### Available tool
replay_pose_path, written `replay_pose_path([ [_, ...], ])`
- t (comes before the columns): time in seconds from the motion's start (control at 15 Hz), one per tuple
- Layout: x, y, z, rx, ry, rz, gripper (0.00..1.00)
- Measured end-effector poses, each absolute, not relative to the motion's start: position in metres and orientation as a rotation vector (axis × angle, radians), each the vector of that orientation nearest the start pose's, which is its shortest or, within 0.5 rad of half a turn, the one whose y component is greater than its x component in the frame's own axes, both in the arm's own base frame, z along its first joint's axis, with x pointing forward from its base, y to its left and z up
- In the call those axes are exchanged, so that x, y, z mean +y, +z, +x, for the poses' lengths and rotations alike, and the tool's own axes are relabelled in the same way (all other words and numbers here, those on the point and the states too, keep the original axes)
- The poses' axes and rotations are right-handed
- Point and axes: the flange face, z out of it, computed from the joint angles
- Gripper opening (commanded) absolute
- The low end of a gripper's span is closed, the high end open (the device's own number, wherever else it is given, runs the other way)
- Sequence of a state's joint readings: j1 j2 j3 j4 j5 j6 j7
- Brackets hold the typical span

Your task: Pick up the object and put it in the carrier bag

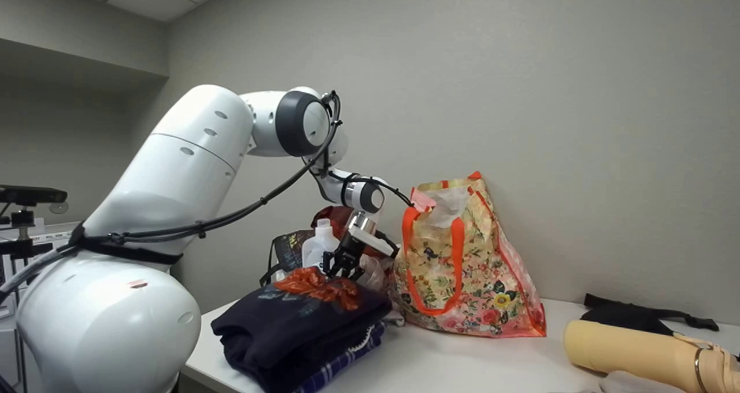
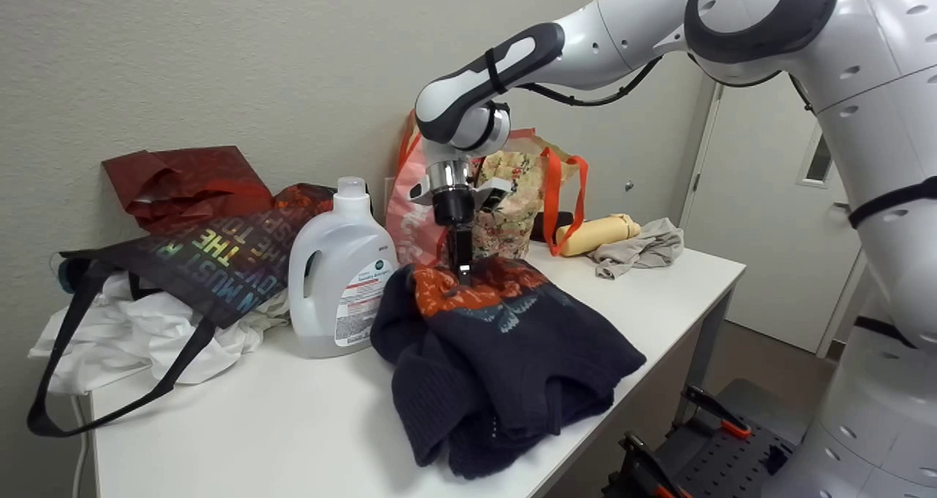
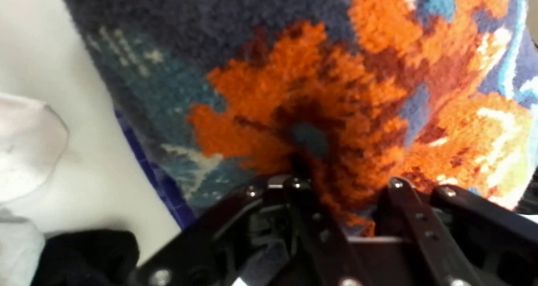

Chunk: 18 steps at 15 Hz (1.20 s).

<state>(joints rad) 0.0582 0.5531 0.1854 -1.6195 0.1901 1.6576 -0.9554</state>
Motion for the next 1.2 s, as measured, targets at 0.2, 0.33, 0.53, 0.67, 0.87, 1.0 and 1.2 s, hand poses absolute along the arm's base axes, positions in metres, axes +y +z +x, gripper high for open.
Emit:
replay_pose_path([
  [0.2,0.157,0.284,0.605,-1.416,0.535,-2.228,0.07],
  [0.33,0.157,0.288,0.607,-1.417,0.539,-2.223,0.09],
  [0.53,0.158,0.301,0.61,-1.407,0.524,-2.21,0.08],
  [0.67,0.158,0.316,0.611,-1.399,0.497,-2.204,0.08],
  [0.87,0.155,0.357,0.609,-1.388,0.432,-2.202,0.08],
  [1.0,0.151,0.394,0.604,-1.388,0.376,-2.205,0.08],
  [1.2,0.143,0.458,0.592,-1.411,0.294,-2.228,0.08],
])
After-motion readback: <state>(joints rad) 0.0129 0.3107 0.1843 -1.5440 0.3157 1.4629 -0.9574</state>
